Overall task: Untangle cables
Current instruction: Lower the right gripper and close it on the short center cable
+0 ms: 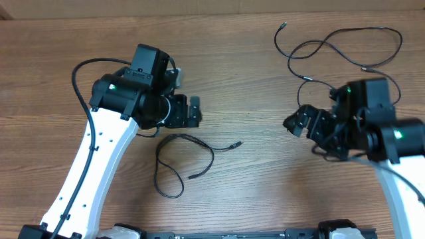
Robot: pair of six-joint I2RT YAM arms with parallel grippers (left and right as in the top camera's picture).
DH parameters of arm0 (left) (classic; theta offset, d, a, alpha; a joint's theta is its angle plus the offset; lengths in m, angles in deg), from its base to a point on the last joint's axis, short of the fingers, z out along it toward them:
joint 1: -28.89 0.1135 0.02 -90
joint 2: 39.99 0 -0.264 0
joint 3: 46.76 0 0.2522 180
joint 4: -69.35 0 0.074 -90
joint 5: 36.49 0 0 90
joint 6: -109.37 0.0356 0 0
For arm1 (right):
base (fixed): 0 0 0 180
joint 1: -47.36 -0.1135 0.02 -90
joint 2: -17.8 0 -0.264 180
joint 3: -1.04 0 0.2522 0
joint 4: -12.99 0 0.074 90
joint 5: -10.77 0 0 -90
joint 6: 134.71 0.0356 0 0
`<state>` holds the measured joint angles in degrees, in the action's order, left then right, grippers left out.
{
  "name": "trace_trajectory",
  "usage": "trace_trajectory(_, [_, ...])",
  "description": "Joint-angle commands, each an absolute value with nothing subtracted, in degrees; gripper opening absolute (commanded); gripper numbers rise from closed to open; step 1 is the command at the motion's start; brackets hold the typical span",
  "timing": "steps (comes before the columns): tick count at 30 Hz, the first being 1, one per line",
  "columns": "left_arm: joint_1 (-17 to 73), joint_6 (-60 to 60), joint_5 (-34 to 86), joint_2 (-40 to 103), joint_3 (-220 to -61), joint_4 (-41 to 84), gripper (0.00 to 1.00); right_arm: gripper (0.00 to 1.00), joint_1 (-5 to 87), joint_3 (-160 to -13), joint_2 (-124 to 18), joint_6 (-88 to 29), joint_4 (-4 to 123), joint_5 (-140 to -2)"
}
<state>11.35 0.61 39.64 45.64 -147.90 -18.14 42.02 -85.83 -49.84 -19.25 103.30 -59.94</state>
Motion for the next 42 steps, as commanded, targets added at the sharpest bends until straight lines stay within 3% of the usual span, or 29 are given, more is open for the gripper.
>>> trace_trajectory(1, [11.87, -5.16, 52.58, 45.88, -147.9, -18.65, 1.0, 1.0, 41.73, -85.52, -54.36, -19.38, 102.89, -54.91])
trace_trajectory(12, [17.55, -9.03, 54.09, 46.6, -147.9, -18.58, 1.0, 0.99, 35.99, -85.52, -64.46, -19.63, 100.57, -53.58])
trace_trajectory(28, [25.01, -18.36, 57.28, 47.12, -147.72, -19.65, 1.0, 0.95, 12.8, -85.5, -74.38, -15.95, 85.84, -57.95])
trace_trajectory(31, [25.12, -18.34, 57.3, 47.12, -147.68, -20.79, 0.99, 0.9, 9.39, -85.5, -76.92, -11.93, 83.5, -62.41])
trace_trajectory(39, [25.12, -18.32, 56.45, 47.12, -147.61, -23.78, 1.0, 0.61, 3.42, -85.5, -84.98, -8.5, 76.37, -63.76])
trace_trajectory(42, [25.12, -18.28, 56.47, 47.12, -147.61, -24.61, 1.0, 0.54, 1.85, -85.5, -87.17, -4.11, 76.24, -64.77])
